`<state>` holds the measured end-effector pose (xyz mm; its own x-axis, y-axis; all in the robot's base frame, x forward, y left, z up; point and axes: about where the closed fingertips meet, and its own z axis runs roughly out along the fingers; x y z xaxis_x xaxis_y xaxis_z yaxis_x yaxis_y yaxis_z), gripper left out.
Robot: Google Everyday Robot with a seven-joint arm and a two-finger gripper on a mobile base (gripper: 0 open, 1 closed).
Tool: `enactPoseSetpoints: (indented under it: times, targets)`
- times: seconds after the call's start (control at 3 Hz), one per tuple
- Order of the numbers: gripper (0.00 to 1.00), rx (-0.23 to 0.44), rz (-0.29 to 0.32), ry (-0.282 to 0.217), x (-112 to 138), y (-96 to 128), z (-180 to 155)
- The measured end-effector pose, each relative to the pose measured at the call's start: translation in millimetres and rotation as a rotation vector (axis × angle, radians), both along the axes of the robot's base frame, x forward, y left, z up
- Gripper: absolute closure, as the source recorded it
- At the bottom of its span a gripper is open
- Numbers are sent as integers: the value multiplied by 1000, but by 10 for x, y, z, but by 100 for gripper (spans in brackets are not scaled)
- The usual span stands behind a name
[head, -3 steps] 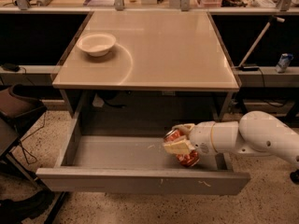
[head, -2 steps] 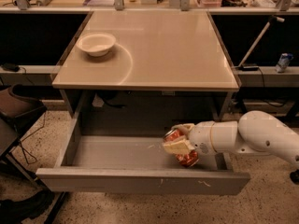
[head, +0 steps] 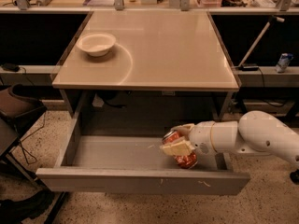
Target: Place coke can into top drawer
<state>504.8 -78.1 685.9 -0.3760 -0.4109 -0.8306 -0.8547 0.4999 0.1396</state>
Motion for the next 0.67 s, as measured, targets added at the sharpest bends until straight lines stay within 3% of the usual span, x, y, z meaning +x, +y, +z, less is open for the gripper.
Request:
enactPoseSetpoints:
  times: [0.33,0.67]
  targets:
    - [0,0,0,0,0,0,0]
    - [0,0,0,0,0,0,0]
